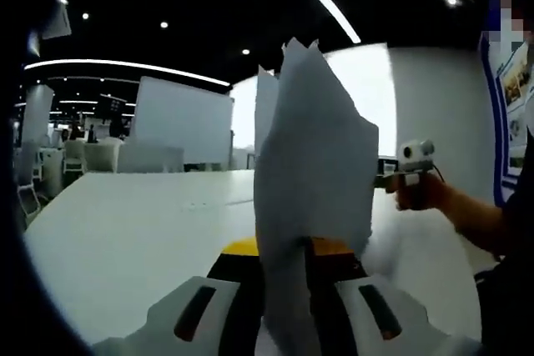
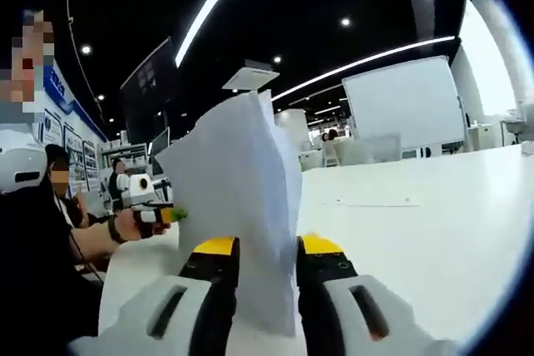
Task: Organize the stack of printing papers by aligning and flattening the scattered papers on the table
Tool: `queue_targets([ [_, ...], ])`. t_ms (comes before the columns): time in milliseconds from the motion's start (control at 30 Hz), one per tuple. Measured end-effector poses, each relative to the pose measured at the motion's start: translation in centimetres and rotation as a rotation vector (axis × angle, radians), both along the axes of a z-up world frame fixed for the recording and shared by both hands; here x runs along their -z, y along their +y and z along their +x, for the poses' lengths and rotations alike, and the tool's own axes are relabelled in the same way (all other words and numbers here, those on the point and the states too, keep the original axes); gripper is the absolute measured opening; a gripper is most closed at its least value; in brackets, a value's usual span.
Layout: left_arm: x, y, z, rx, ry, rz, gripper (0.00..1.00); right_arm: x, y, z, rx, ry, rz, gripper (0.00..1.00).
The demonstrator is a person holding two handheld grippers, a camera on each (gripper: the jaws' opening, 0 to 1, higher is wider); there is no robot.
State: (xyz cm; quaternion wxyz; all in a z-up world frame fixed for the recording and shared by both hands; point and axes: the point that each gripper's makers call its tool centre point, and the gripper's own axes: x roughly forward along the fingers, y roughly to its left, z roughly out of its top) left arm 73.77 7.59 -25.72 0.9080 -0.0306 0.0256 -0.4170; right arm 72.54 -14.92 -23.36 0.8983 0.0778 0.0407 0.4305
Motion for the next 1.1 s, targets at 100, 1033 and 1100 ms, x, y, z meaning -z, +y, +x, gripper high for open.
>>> queue_targets([
  [100, -0.3, 0.0, -0.1, 0.004, 0.005, -0.020, 0.22, -1.6, 0.1, -0.4, 0.003, -0.047, 0.004, 0.23],
  [1033, 0.1, 0.3, 0.3, 0.017, 0.067, -0.053, 0.14, 0.0, -0.7, 1.8, 0.008, -0.047, 0.056, 0.09],
  [1100, 0.2, 0.6, 0.5, 0.014, 0.089, -0.079, 0.13, 0.0, -0.8, 1.6, 0.007, -0.043, 0.068, 0.04],
])
